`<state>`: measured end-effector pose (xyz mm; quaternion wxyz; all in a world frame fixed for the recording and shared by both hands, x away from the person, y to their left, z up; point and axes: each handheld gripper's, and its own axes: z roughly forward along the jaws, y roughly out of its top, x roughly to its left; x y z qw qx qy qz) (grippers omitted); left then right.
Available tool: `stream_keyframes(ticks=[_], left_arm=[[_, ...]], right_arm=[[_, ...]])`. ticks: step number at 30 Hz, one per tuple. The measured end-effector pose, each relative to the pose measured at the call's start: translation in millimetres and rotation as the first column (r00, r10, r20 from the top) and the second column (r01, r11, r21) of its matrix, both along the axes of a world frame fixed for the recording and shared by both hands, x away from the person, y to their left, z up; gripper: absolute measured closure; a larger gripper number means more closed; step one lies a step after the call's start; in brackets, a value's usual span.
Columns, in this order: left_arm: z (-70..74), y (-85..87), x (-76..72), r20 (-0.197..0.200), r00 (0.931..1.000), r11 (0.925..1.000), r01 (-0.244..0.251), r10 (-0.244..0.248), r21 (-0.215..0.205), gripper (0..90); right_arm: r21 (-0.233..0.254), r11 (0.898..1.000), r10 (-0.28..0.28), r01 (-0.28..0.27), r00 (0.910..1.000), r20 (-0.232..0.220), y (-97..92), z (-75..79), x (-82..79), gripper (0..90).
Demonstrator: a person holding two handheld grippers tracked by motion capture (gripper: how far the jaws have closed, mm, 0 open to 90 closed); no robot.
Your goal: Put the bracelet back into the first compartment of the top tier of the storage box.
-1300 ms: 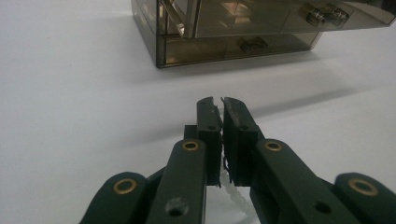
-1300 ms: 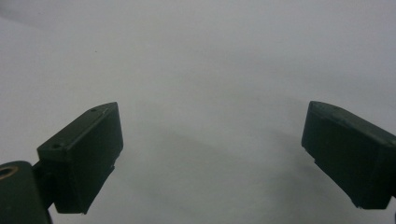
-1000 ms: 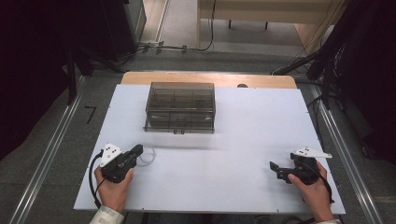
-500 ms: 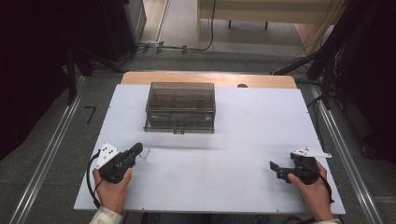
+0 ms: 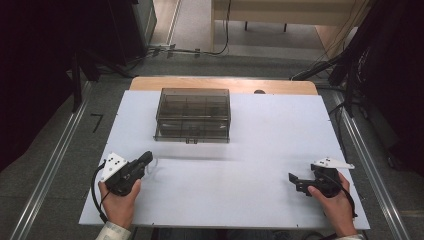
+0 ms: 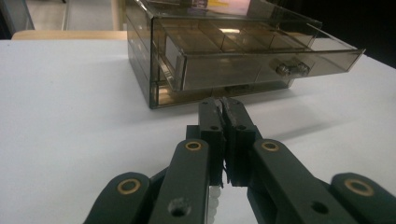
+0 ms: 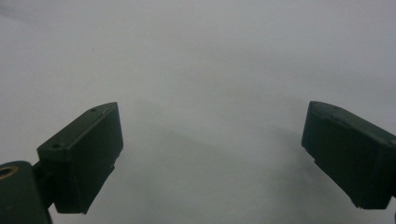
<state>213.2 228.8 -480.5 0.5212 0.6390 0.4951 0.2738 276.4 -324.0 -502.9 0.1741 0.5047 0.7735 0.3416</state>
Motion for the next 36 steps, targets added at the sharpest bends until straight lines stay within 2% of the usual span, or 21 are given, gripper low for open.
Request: stream_keyframes(ticks=[12,28,36], left_arm=[[7.4,-6.4,2.4,0.036,0.9992,0.9996,0.020,-0.019,-0.022,88.8],[20.8,-10.5,9.3,0.091,0.9954,0.9967,0.038,-0.031,-0.072,88.8],[25.4,-15.2,13.5,0.108,0.9934,0.9963,0.046,-0.038,-0.073,88.8]], right_arm=[[0.000,1.000,-0.002,0.002,1.0000,-0.001,0.1,-0.1,0.1,3.8],[-0.007,1.000,0.002,-0.002,1.0000,0.000,0.2,-0.9,0.9,3.8],[-0.006,1.000,0.003,-0.003,1.0000,0.000,0.3,-1.1,1.1,3.8]])
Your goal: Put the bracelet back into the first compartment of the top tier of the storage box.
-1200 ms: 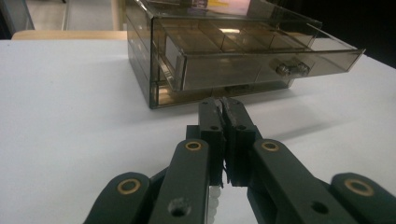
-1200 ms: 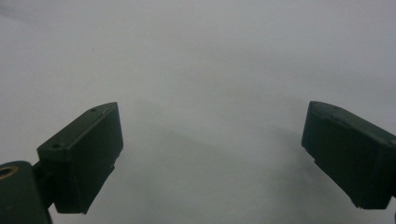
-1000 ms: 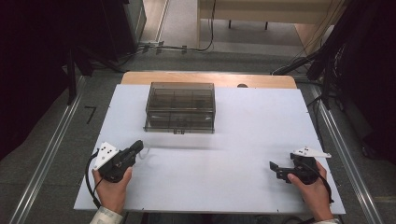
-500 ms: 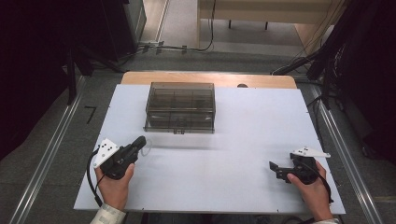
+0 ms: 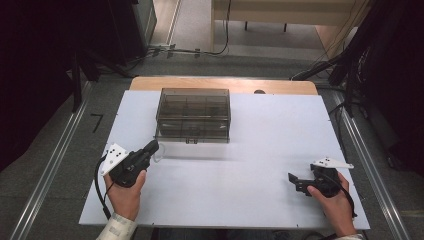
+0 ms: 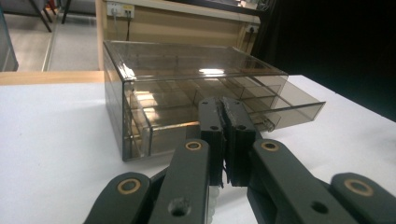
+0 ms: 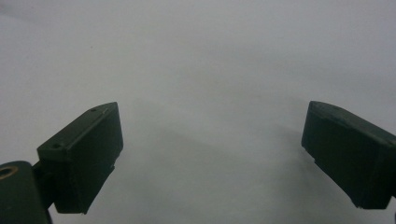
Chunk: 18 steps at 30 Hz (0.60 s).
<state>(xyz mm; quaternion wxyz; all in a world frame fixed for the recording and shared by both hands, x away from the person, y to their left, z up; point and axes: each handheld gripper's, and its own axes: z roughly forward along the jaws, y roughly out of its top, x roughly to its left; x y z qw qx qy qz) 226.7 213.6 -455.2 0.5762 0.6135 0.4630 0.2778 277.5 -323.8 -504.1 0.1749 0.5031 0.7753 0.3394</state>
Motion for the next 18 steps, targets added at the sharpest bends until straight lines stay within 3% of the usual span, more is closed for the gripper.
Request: stream_keyframes(ticks=[18], left_arm=[[2.5,-2.6,6.2,0.032,0.9995,0.9998,-0.008,0.008,-0.019,88.8]], right_arm=[[-0.001,1.000,0.000,0.000,1.0000,0.000,0.2,0.0,-0.3,3.8]])
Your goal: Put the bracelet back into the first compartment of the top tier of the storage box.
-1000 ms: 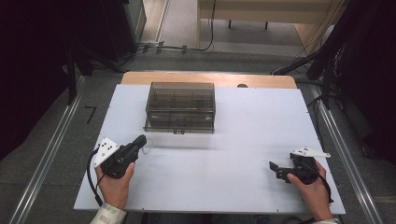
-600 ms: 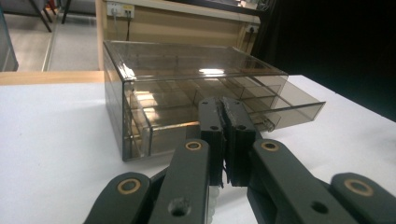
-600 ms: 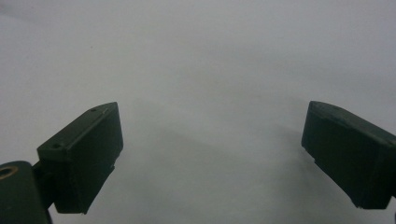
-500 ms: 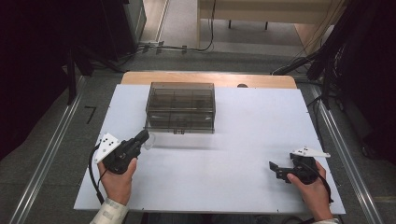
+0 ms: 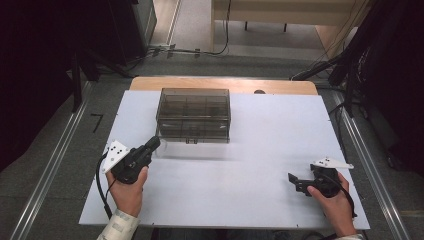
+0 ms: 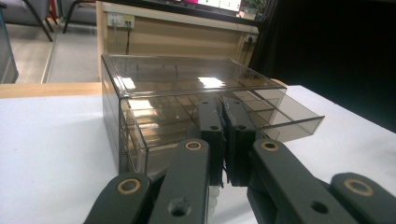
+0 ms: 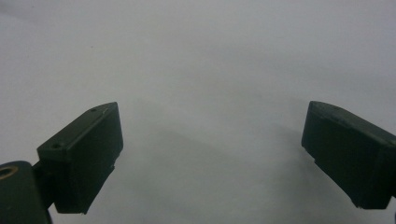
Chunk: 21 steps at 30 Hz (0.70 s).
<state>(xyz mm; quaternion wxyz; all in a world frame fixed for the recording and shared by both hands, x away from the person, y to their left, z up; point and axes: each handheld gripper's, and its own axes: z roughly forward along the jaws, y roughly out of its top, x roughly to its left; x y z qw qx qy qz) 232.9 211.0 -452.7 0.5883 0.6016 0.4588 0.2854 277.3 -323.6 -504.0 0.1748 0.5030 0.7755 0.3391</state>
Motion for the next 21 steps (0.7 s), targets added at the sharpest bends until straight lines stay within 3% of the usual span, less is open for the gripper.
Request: stream_keyframes(ticks=[21], left_arm=[[3.6,0.5,6.0,0.042,0.9991,0.9982,-0.003,0.006,-0.060,88.8]], right_arm=[[0.000,1.000,-0.001,0.001,1.0000,-0.002,0.5,-0.5,0.4,3.8]])
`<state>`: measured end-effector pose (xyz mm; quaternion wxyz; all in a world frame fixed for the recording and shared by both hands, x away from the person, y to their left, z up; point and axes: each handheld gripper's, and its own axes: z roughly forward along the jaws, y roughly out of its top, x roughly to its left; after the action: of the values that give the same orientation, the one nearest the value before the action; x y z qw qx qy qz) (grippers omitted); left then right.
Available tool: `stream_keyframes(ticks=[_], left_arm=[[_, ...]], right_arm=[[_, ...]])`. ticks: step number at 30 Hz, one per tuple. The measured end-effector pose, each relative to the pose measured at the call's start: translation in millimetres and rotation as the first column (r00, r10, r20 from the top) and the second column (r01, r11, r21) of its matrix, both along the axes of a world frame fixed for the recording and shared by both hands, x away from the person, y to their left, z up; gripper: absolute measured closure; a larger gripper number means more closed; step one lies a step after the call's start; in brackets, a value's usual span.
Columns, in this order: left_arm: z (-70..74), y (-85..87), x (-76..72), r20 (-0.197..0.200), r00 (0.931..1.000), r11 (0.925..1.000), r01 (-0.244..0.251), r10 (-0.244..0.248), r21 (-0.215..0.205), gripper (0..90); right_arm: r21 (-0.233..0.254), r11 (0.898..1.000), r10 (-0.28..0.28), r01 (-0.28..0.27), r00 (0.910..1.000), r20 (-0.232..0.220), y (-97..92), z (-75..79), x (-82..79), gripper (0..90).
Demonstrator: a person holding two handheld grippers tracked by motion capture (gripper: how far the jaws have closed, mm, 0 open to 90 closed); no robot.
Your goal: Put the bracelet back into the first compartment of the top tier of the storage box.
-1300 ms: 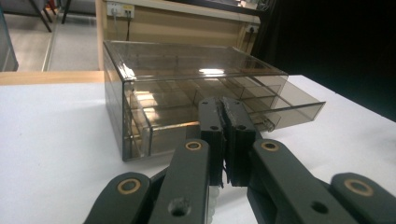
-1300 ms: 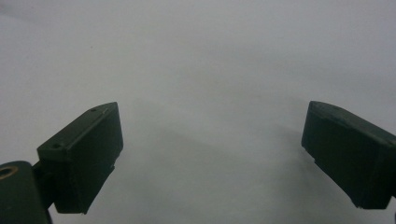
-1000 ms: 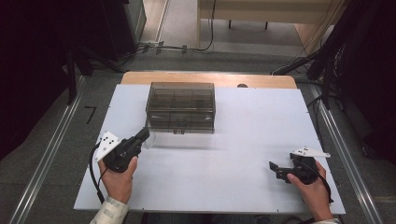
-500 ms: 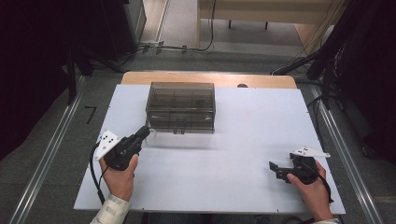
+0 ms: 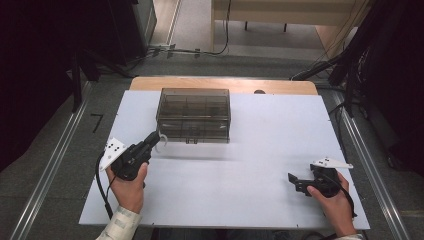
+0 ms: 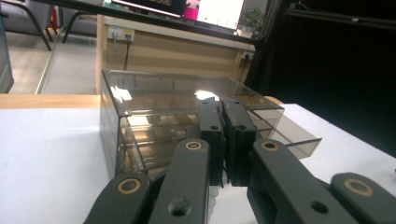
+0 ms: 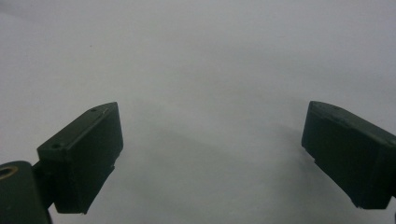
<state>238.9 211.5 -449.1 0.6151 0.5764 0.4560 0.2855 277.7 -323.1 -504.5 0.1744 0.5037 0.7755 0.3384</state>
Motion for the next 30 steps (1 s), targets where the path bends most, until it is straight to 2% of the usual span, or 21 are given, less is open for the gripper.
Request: stream_keyframes(ticks=[5,30], left_arm=[[1.9,-1.8,1.1,0.008,1.0000,1.0000,-0.001,0.001,0.002,88.8],[8.0,-3.4,7.2,0.040,0.9992,0.9992,-0.007,0.008,-0.039,88.8]], right_arm=[[-0.002,1.000,0.001,-0.001,1.0000,-0.002,0.2,-0.1,-0.2,3.8],[-0.013,1.000,0.002,-0.002,0.9999,-0.010,1.5,-1.7,1.1,3.8]])
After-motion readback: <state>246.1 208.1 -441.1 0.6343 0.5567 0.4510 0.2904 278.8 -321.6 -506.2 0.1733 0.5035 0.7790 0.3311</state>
